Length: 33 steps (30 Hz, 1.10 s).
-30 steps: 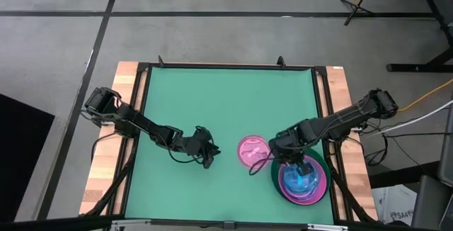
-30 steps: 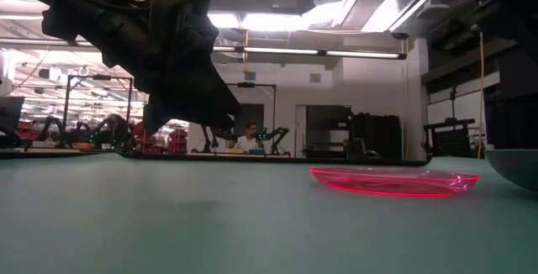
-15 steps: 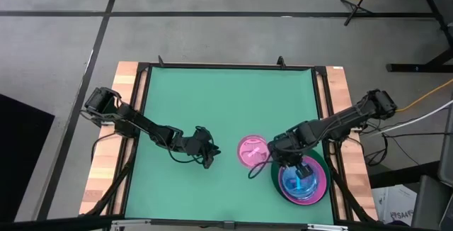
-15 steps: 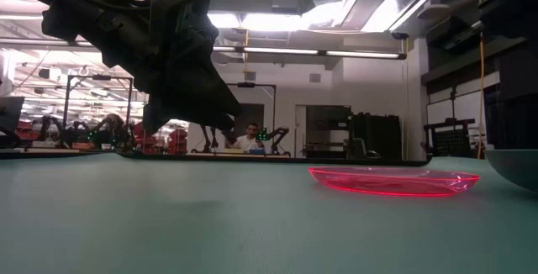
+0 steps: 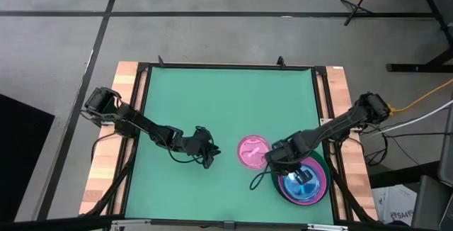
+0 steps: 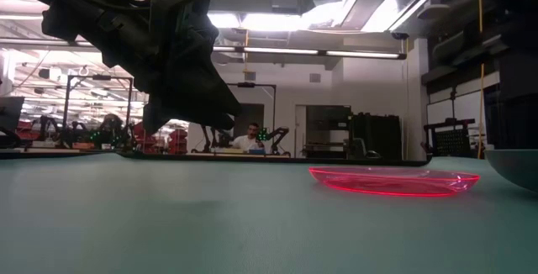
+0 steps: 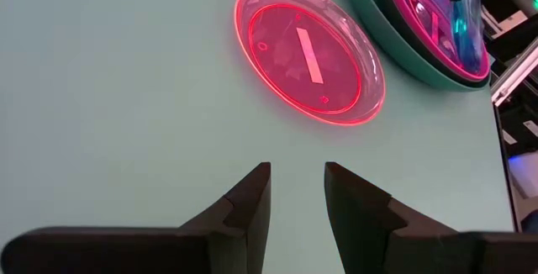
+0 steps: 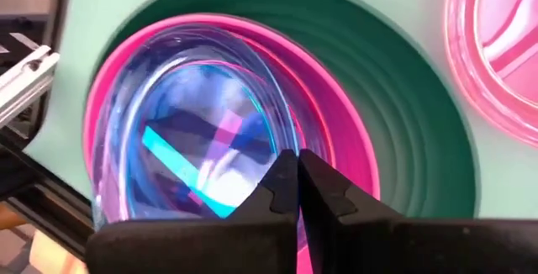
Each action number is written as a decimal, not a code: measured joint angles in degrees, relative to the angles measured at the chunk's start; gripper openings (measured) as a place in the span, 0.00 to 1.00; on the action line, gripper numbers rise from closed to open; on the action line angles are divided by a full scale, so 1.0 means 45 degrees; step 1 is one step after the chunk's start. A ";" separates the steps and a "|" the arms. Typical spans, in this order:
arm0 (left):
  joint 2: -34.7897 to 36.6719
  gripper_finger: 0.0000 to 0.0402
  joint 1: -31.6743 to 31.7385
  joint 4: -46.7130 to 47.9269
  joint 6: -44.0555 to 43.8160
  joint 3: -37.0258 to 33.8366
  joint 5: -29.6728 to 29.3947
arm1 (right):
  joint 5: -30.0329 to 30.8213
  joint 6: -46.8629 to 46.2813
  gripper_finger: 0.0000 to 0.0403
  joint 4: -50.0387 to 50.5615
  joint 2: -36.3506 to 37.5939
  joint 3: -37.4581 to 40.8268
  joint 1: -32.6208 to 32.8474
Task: Stack plastic plates
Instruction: Stack the transparent blue plate on top of the transparent pink plate, then stack the transparent pink plate on top of the transparent blue plate
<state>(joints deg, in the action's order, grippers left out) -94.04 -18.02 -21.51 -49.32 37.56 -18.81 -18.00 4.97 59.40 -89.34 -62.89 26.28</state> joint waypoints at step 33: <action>0.0000 0.27 -0.0005 -0.0002 0.0000 0.0000 0.0003 | 0.0996 -0.1038 0.21 -0.0001 -0.0141 0.0000 -0.0010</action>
<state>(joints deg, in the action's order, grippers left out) -94.04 -18.04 -21.52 -49.32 37.56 -18.79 -13.52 0.30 59.40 -89.97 -62.89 26.24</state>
